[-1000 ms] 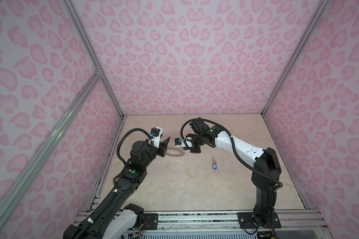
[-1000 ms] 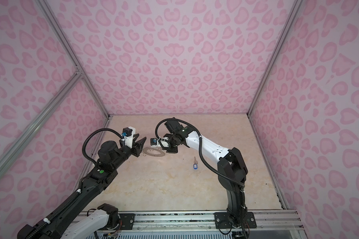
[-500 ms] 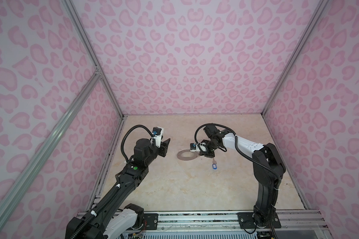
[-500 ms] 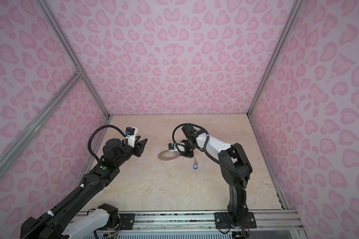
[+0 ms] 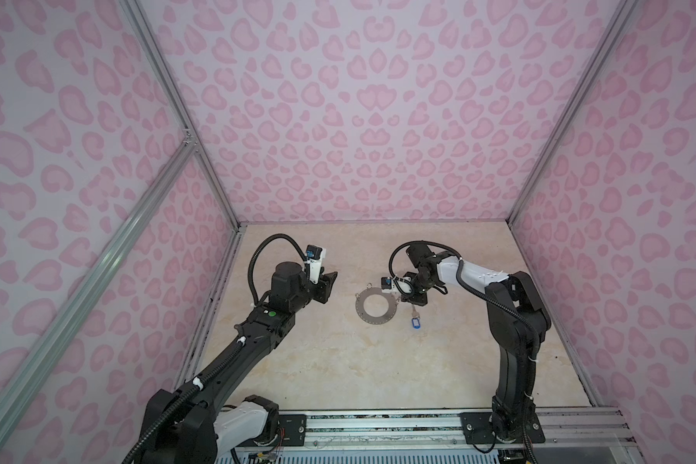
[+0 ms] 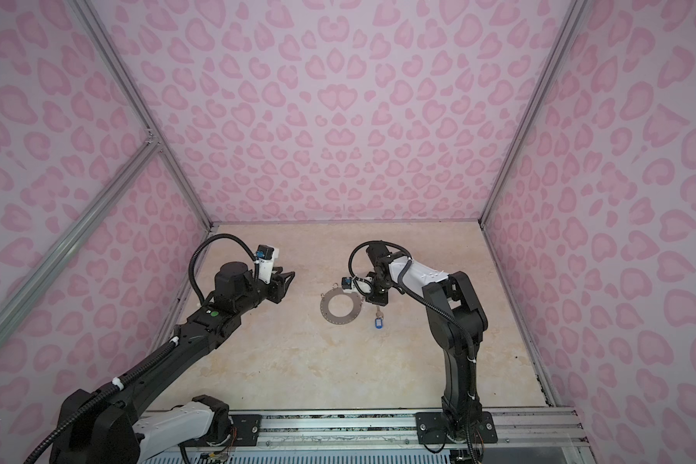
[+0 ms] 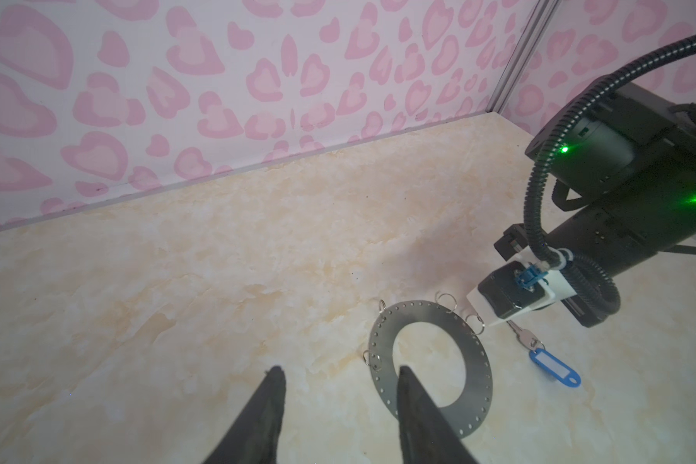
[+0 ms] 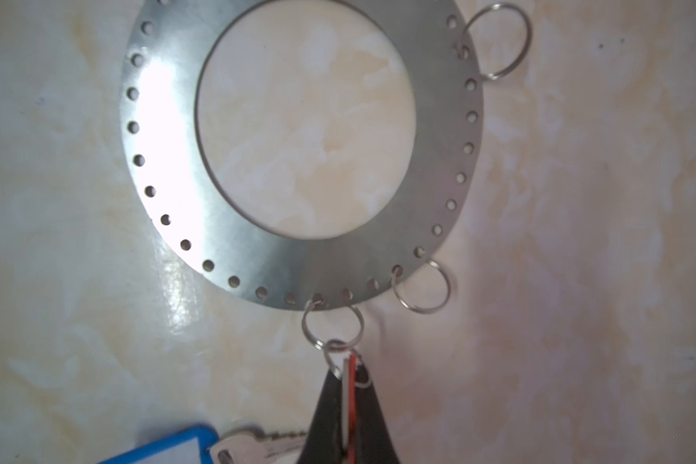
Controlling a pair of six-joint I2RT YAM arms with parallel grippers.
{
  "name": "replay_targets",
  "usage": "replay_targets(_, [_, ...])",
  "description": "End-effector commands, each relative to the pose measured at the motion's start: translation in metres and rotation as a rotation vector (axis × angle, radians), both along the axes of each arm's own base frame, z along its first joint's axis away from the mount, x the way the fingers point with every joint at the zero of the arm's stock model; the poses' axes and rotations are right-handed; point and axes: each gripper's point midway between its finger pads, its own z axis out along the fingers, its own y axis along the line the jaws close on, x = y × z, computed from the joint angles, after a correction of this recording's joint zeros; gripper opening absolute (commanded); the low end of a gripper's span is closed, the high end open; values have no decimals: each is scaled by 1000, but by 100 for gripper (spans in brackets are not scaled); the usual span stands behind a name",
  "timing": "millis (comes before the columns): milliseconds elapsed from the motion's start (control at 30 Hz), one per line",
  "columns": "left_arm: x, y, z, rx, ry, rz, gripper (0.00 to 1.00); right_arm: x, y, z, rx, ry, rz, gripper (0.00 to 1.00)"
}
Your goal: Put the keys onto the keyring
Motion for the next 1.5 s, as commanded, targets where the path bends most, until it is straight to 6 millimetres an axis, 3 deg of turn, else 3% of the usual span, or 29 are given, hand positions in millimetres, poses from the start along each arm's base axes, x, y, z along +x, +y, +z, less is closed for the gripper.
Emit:
replay_targets(0, [5,-8,6,-27,-3,-25,46,5,-14,-10,-62,4,-10,0])
replay_targets(233, [14,-15,-5,-21,38,-47,46,18,-33,-22,-128,13,-43,0])
replay_targets(267, [15,-16,-6,-19,41,-49,46,28,-32,-15,-124,-13,-50,3])
replay_targets(467, [20,-17,-5,-15,47,-45,56,37,-41,-11,-149,-61,-93,29])
replay_targets(567, [18,-19,-1,-23,50,-55,59,49,-44,8,-134,-121,-149,36])
replay_targets(633, [14,-20,2,-37,54,-65,60,46,-49,12,-129,-126,-189,37])
replay_targets(833, [3,-18,1,-90,156,-34,59,54,-56,65,28,-222,-430,39])
replay_targets(1000, [-6,-9,-4,-164,241,48,60,28,-26,102,293,-138,-541,37])
replay_targets(1200, [-17,-11,-13,-282,377,99,61,-3,40,123,505,-9,-565,35])
replay_targets(1300, [-6,-5,-20,-294,394,155,61,-4,71,115,527,58,-545,32])
replay_targets(1467, [6,13,-43,-318,473,248,60,16,99,84,446,130,-548,29])
